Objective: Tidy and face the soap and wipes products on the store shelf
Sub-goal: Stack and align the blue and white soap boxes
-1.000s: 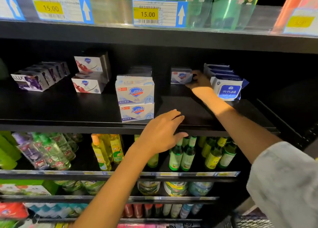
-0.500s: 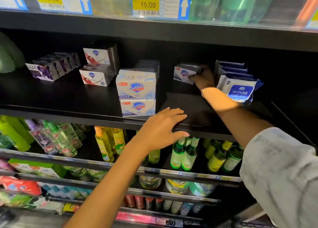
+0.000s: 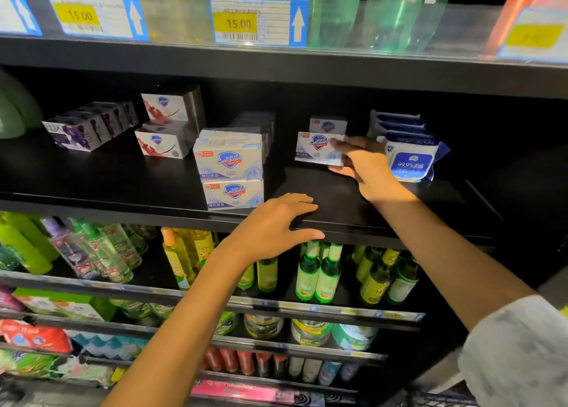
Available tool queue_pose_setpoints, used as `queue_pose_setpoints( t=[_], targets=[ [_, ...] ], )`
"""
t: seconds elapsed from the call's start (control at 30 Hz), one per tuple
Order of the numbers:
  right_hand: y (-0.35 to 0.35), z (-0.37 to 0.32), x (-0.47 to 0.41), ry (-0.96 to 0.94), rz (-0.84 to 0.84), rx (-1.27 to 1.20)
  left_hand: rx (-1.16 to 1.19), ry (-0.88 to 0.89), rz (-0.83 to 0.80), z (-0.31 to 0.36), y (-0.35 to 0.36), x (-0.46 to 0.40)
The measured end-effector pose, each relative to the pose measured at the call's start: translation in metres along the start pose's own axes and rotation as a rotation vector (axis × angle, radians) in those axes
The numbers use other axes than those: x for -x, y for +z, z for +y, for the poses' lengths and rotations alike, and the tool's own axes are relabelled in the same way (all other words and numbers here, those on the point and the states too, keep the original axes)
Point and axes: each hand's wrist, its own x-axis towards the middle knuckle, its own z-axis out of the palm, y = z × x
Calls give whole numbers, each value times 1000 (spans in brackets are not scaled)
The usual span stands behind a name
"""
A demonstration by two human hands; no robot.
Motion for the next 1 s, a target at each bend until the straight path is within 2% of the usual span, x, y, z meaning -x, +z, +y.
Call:
queue_pose_setpoints(
  t=[0.17,0.3,0.4,0.5,0.63,1.0],
  targets=[
    [-31,-7,44,28,-58,-119,313,-62,201,9,-3,-4],
    [-54,-8,68,11,-103,-142,643,-230,400,20,-5,-23],
    [-63,-6,80,10,-128,-157,1021,-315,369,32,-10,-43],
    [-63,-5,86,-15,-143,-113,1216,-310,270,42,-9,-57],
    [-61,-5,88,-36,-137,-76,1305,-289,237,42,-4,-60],
    [-53,-8,93,-60,-155,-88,1299,-228,305,30,1,-59]
  ],
)
